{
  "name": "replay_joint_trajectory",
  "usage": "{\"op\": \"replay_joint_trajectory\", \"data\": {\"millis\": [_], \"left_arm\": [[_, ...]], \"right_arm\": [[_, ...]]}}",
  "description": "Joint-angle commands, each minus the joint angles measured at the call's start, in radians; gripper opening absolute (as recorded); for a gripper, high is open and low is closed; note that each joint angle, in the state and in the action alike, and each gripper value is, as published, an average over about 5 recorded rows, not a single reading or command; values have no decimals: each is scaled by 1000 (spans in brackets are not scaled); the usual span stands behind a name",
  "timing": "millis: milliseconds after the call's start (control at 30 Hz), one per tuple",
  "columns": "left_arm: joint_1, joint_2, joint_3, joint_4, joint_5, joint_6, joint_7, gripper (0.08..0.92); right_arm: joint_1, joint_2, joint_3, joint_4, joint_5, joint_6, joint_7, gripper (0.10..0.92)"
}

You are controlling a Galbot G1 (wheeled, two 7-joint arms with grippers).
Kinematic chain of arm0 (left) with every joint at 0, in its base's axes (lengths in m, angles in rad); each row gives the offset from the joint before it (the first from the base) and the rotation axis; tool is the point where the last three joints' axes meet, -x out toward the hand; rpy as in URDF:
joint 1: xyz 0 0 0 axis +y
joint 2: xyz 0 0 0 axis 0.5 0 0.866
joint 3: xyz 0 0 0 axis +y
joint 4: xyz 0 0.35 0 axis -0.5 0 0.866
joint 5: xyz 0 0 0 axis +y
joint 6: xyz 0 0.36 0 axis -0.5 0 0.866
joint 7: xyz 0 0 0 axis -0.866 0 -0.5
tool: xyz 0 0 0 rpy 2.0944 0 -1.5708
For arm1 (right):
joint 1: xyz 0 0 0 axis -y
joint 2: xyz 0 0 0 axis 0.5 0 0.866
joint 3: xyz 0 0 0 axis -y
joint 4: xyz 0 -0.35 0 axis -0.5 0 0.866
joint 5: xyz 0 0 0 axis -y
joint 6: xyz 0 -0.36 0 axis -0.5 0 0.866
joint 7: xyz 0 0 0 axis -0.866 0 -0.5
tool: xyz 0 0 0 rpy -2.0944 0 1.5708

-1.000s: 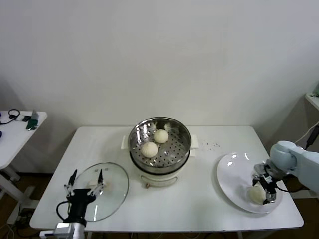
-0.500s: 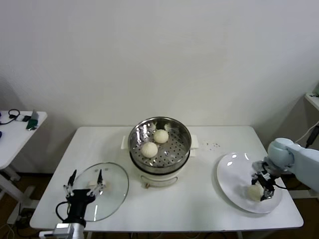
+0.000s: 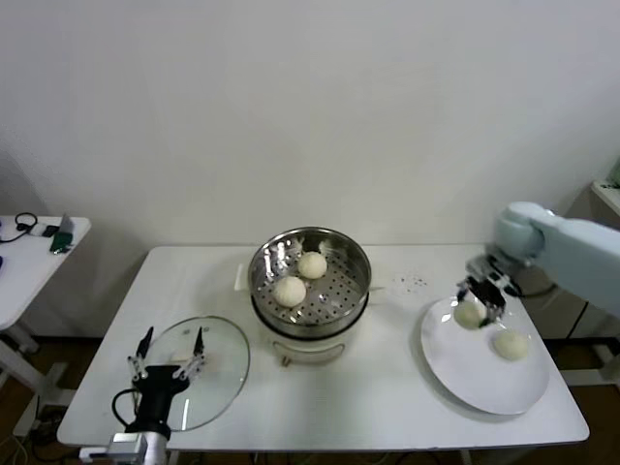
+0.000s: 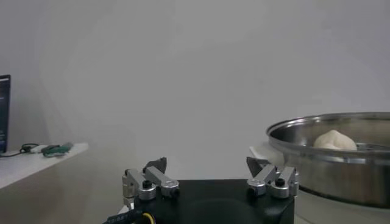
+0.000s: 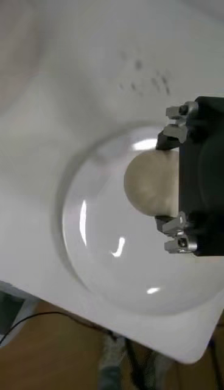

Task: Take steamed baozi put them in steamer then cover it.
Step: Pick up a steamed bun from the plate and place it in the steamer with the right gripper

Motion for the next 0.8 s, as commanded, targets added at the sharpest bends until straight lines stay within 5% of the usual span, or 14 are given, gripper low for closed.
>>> {"op": "replay_joint_trajectory", "data": {"millis": [33,800], "left_arm": [[0,0,-1,2,0,-3,2,823],[15,33,-38,-2,-25,-2,3,823]], "right_arm": [[343,320,-144,-15,83,220,-44,690],[2,681,-17,-2,-258,417,-36,703]]}}
